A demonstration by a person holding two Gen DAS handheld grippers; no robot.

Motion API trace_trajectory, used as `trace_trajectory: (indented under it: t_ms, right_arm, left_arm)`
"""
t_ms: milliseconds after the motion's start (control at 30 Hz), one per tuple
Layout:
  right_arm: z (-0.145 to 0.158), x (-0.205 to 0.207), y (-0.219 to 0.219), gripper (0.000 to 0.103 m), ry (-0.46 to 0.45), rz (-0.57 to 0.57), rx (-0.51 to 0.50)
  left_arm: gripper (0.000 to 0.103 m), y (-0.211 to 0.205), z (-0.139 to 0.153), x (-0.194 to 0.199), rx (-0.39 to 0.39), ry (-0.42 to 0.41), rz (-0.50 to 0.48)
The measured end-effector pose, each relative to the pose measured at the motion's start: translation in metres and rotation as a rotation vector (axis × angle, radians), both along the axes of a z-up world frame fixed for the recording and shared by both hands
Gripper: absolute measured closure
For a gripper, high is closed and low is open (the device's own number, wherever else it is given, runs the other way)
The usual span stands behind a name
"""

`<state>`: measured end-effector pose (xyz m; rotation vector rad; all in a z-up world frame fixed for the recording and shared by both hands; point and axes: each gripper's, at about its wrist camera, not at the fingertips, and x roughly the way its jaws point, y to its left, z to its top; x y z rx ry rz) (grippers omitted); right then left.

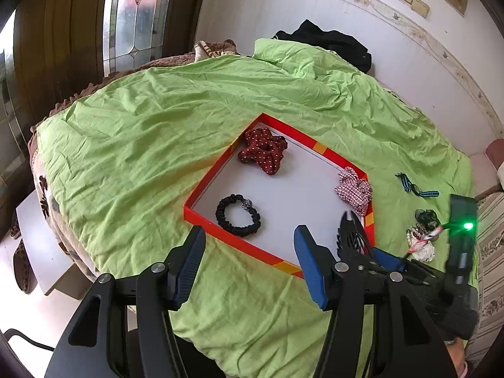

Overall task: Organize jewelry
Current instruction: 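Withdraw both open tools from the tray toward the remaining accessories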

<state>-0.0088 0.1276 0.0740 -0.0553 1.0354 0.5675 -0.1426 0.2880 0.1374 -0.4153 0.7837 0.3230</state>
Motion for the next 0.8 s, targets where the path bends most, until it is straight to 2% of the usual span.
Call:
trace_trajectory:
  t_ms: [100, 200, 300, 400, 567, 800]
  right_arm:
    - [0.013, -0.010, -0.021, 0.042, -0.003, -0.038, 0.070]
    - [0.028, -0.027, -0.061, 0.038, -0.037, -0.126, 0.147]
    - [0.034, -0.047, -0.107, 0.034, -0.087, -0.231, 0.171]
    - [0.028, -0.066, -0.149, 0.033, -0.128, -0.334, 0.123]
    - [0.014, -0.080, -0.198, 0.033, -0.148, -0.454, 0.045]
    - [0.004, -0.086, -0.235, 0.033, -0.127, -0.528, 0.062]
  left_arm:
    - [0.046, -0.010, 0.005, -0.003, 0.039, 0.002, -0.015]
    - [0.045, -0.024, 0.013, -0.008, 0.108, 0.003, -0.025]
    - [0.037, -0.040, 0.018, -0.011, 0.163, -0.010, -0.029]
    - [0.035, -0.062, 0.019, -0.008, 0.214, -0.017, -0.061]
    - [0.035, -0.098, 0.016, -0.001, 0.217, -0.009, -0.155]
    - [0.034, -0.146, 0.017, -0.003, 0.247, -0.004, -0.254]
